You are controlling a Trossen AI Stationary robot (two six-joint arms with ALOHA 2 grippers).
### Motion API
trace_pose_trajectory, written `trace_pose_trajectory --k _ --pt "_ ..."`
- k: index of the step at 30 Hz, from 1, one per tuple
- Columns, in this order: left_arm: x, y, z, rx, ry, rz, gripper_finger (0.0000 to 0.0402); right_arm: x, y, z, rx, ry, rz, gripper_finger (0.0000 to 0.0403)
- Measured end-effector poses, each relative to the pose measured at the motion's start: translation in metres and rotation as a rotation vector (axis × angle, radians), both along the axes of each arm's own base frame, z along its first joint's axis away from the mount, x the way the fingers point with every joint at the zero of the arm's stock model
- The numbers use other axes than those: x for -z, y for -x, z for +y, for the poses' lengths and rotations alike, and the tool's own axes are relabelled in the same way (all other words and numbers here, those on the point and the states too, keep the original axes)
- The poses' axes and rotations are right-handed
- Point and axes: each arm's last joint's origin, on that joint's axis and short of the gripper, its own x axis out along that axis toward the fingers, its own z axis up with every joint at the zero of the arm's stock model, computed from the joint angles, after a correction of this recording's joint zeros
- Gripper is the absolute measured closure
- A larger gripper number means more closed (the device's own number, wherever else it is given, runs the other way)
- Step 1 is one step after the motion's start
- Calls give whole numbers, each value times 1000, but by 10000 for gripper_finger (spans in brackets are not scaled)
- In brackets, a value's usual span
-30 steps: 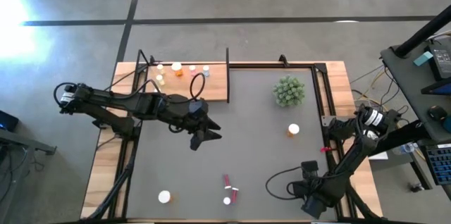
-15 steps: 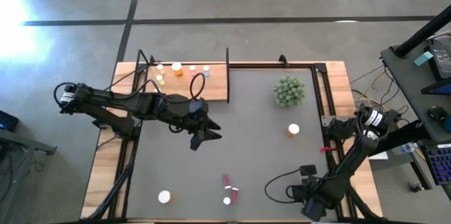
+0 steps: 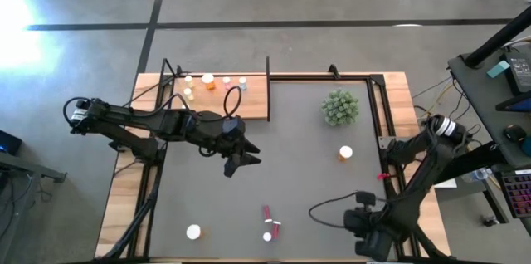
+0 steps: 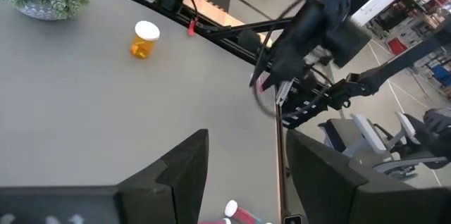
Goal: Pick and place medicine bottles onto shelf by color
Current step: Put the right pink pill bottle on the shelf aligned with the other pink bottle
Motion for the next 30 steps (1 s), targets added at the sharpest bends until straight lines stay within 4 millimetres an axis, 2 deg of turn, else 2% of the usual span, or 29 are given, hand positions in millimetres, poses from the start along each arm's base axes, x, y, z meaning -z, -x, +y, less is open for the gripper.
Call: trace_pose_trajectory --k 4,9,12,14,24,27,30 --pt "0 0 0 2 -4 -1 228 -32 -3 -15 122 74 -292 314" --pt "0 0 0 15 -34 -13 228 -78 -3 -43 263 245 -764 314" --pt "-4 -2 0 26 -65 -62 228 -103 0 -61 353 375 -1007 314" --pt "-10 -4 0 27 -100 -127 228 -117 2 -73 405 445 -1105 314" --pt "-51 -13 1 -22 -473 -646 228 -167 -15 -117 586 530 -1173 314" --pt "-59 -12 4 -137 -550 -716 228 -185 -21 -130 663 526 -1200 314" --pt "-62 -11 12 -320 -617 -685 228 -204 -24 -145 704 520 -1229 314"
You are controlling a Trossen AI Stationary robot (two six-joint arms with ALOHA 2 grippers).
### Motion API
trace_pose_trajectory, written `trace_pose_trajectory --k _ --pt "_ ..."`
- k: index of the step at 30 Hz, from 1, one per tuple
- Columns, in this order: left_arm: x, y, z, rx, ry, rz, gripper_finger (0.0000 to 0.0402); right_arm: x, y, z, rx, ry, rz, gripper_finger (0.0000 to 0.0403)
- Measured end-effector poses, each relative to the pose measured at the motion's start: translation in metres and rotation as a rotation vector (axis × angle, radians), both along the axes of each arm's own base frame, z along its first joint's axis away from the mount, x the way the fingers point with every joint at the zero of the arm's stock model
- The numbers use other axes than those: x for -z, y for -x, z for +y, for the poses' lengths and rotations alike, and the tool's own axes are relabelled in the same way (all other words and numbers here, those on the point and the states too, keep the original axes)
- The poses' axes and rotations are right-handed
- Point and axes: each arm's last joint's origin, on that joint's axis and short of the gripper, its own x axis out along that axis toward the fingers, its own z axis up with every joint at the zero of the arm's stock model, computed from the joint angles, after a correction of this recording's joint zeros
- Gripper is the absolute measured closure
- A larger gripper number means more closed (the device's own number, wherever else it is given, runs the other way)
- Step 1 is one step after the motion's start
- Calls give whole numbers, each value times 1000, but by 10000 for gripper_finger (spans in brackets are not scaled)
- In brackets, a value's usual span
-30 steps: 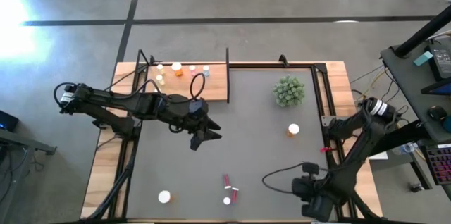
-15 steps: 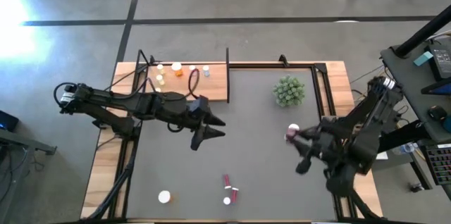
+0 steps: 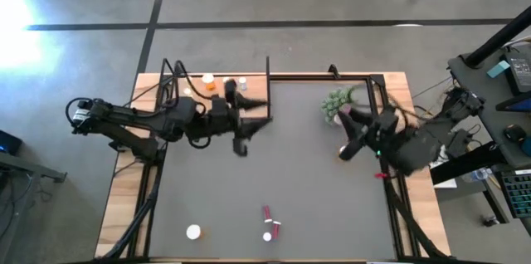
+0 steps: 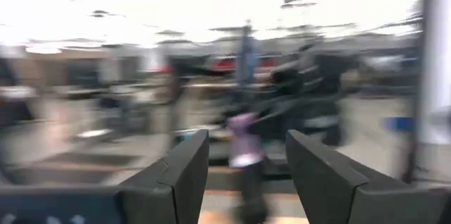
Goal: Pick and place medicine bottles onto shelf by color
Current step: Put the right pink pill bottle on the shelf aligned with the other pink bottle
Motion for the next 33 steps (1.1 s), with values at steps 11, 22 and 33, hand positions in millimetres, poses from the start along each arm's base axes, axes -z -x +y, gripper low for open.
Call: trace_pose_trajectory --k 11,22,33 --pt "4 -2 40 -407 -119 93 228 -50 -22 -42 -388 291 -276 314" --pt "2 -1 65 -462 -137 85 228 -63 -38 -72 -321 309 -334 314" --pt "-13 -3 53 14 -20 -218 228 -70 -91 -67 -507 425 -360 314"
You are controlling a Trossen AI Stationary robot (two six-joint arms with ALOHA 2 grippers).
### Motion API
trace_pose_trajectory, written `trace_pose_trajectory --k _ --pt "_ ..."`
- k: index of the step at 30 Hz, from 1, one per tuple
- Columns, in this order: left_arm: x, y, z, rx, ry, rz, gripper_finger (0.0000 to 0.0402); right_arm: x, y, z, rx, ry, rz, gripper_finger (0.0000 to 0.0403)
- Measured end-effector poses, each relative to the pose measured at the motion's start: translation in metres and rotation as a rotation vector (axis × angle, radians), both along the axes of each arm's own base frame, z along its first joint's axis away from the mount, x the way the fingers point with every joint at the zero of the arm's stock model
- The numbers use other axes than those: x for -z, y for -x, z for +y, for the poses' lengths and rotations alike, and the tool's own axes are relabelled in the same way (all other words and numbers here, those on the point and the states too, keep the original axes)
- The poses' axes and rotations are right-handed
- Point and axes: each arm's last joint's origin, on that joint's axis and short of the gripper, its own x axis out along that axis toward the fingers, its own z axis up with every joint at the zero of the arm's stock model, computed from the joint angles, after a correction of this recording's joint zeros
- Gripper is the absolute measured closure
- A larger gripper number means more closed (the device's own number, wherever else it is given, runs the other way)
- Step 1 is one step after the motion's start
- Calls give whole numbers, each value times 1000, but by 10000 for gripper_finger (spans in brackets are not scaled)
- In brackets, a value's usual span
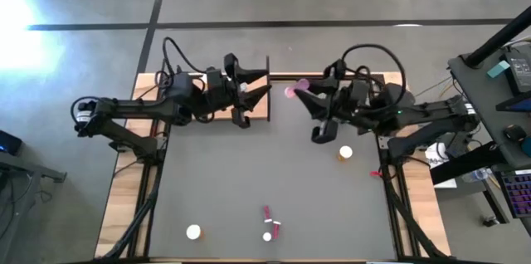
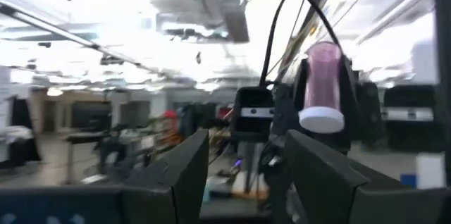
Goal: Pick and place medicine bottles onto shelf by color
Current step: Put the right pink pill bottle on the shelf aligned with the other pink bottle
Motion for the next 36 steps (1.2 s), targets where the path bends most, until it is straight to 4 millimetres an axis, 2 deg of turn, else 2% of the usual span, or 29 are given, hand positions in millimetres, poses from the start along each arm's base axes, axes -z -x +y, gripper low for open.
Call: trace_pose_trajectory --k 8,13,17,21,36 --pt "-1 -4 -2 82 -19 -65 228 -22 -18 5 5 119 -40 314" --pt "-6 -3 -3 113 -57 -137 228 -29 -29 8 -49 165 -64 314" --pt "-6 -2 -6 189 -118 -150 228 -31 -39 9 -43 179 -63 314" --pt "-8 -1 -8 187 -190 -160 228 -32 -47 8 -37 178 -65 314" --pt "-15 1 -10 226 -220 -149 228 -31 -63 11 -59 186 -53 314"
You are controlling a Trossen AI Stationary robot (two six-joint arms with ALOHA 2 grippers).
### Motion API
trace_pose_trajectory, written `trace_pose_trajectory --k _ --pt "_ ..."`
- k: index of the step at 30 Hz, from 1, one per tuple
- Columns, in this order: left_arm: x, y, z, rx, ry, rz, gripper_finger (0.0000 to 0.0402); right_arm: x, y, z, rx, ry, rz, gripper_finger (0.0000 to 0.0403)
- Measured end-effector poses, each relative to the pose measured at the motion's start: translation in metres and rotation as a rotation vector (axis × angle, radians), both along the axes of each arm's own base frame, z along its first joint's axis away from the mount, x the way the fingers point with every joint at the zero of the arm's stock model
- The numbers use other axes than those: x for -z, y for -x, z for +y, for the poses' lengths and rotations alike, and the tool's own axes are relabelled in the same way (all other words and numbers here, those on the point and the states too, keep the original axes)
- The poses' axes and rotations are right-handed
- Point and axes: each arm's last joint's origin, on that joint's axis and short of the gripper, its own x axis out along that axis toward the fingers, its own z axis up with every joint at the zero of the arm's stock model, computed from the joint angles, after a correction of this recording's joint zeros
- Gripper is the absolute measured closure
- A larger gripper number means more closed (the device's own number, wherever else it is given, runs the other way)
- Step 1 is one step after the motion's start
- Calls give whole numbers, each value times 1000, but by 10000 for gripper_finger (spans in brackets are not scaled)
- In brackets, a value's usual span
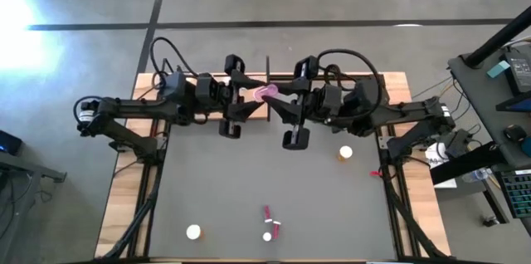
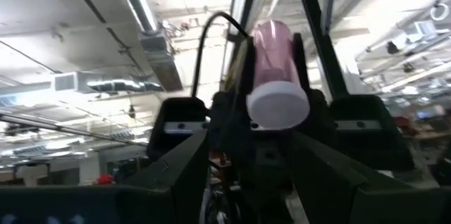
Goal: Pick and place medicine bottles onto shelf by color
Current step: Put the right pink pill bottle on the shelf aligned with the other pink bottle
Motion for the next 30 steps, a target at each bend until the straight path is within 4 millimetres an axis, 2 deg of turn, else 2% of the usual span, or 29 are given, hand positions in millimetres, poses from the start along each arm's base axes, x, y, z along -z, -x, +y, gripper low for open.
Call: trace_pose_trajectory --k 19,27,30 --pt "1 0 -1 7 -11 18 230 -1 1 0 -9 -18 3 314" --pt "5 -2 0 9 0 33 286 -3 3 -1 -9 -19 -4 314" --pt "5 -2 0 22 17 41 294 -4 6 -1 -9 -19 -7 314"
